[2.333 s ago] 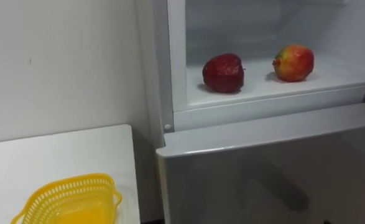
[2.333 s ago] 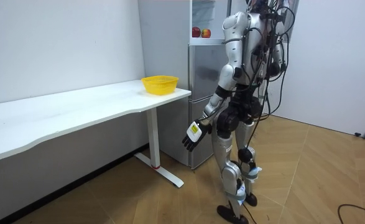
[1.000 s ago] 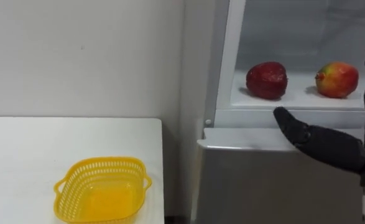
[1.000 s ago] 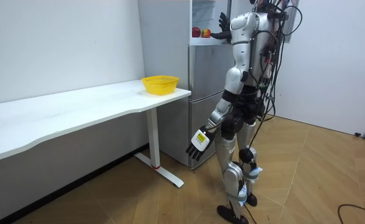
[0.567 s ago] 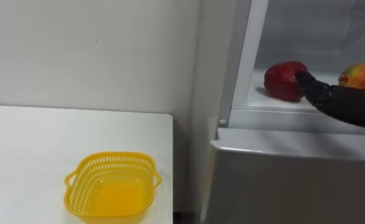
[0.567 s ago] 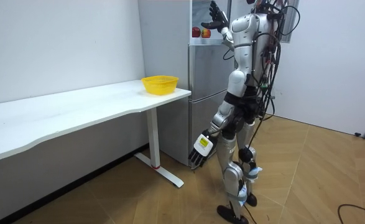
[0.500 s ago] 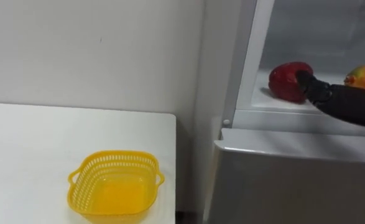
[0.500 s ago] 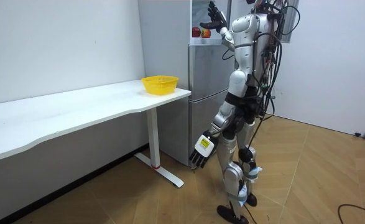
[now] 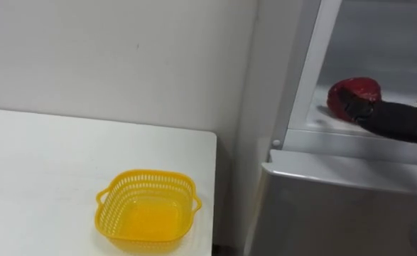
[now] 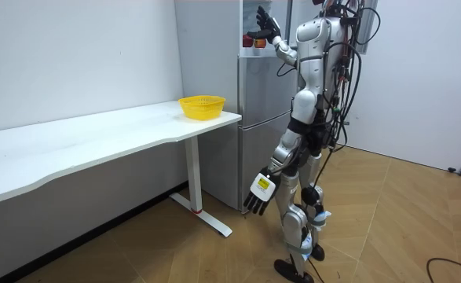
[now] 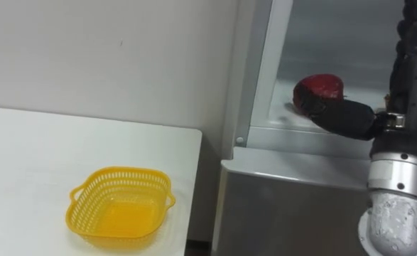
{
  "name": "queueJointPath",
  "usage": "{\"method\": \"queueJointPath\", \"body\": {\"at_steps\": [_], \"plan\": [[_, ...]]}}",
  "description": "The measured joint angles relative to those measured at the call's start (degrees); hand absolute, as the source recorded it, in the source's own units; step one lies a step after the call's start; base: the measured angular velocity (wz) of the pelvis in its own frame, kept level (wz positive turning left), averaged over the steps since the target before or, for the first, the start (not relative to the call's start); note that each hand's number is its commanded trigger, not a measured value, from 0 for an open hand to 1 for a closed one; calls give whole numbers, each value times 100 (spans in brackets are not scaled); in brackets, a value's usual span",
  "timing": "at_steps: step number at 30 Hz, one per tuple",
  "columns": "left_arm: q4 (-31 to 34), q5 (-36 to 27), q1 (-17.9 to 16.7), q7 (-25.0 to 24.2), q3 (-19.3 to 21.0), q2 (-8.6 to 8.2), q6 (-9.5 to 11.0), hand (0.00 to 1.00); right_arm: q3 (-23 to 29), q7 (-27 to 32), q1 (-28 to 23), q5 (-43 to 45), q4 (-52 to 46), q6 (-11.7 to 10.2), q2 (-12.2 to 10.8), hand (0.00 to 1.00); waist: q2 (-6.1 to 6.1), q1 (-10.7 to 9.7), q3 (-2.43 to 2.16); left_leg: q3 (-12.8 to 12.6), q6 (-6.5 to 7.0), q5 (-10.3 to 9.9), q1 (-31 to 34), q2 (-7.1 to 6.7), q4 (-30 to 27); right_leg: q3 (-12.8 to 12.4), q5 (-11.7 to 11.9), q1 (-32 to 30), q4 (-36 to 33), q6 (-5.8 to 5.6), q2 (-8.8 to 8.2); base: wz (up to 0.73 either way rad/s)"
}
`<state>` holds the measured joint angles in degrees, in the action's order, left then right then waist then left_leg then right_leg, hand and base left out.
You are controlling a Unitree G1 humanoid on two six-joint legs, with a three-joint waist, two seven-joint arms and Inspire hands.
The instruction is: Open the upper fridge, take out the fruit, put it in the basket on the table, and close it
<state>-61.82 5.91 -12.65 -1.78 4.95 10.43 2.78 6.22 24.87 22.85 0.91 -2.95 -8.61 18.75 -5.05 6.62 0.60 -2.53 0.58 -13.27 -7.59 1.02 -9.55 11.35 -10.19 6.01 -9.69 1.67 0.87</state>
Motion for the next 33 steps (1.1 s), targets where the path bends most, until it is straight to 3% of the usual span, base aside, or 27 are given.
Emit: {"method": "queueJointPath", "body": {"at_steps": [5,7,14,33], "plan": [[3,130,-8,-12,9,13,-113,0,-2,-69,232,-107,258,14,32,0,-3,-11,-2,33,0,0,0,-14,-18,10,0,46,1,0,-14,1],[3,173,-3,-11,10,13,-144,0,-2,-144,323,-115,374,119,62,0,-4,-12,-3,38,1,0,4,-23,-25,10,0,49,2,0,-22,0],[0,328,-4,-4,-4,23,-277,0,-15,-288,324,-109,500,230,115,0,-13,-20,-9,122,6,1,40,-64,-104,107,0,54,-1,-1,-72,5],[0,385,-35,-24,-60,42,-326,0,-20,-513,324,-55,1112,252,119,0,-47,-38,-29,181,5,1,116,-78,-181,161,0,43,-2,0,-83,2]]}}
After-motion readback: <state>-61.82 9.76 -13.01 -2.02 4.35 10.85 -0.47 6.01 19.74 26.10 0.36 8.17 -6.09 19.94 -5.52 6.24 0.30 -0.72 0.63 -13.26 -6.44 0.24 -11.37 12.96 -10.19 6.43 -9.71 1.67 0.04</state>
